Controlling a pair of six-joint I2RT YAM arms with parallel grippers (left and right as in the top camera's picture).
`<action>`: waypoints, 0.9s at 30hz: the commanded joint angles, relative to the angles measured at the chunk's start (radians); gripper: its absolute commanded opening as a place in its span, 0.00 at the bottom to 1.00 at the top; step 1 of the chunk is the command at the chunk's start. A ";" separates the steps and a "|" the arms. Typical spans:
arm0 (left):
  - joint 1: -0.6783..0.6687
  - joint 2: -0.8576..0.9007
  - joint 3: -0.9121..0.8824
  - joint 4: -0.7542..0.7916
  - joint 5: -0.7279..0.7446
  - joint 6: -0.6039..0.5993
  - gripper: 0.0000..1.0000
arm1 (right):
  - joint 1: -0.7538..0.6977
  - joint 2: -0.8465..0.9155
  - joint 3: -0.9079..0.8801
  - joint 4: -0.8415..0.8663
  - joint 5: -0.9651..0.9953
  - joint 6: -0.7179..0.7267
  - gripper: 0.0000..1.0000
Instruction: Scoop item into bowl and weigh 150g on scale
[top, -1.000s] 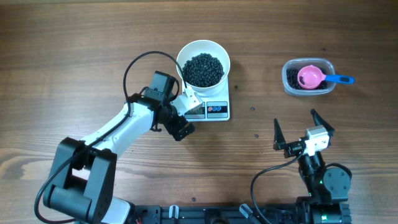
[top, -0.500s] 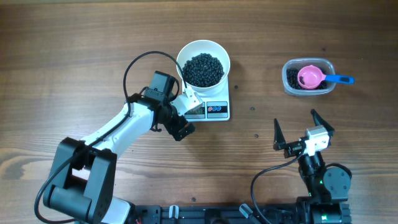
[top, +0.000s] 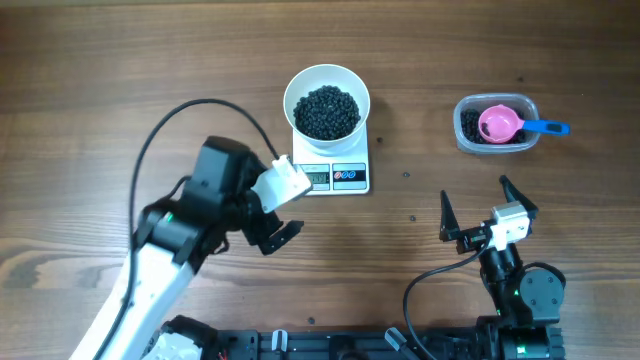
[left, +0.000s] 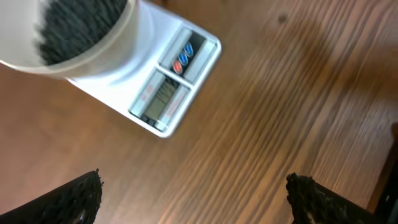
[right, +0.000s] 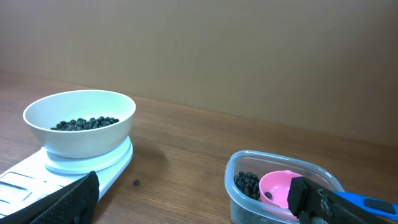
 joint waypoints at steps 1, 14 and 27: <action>0.045 -0.173 -0.003 0.011 0.053 -0.010 1.00 | 0.004 -0.008 -0.001 0.002 0.018 0.013 1.00; 0.488 -0.780 -0.183 0.570 0.381 -0.167 1.00 | 0.004 -0.008 -0.001 0.002 0.018 0.013 1.00; 0.495 -1.010 -0.668 1.062 -0.291 -1.237 1.00 | 0.004 -0.008 -0.001 0.002 0.018 0.012 1.00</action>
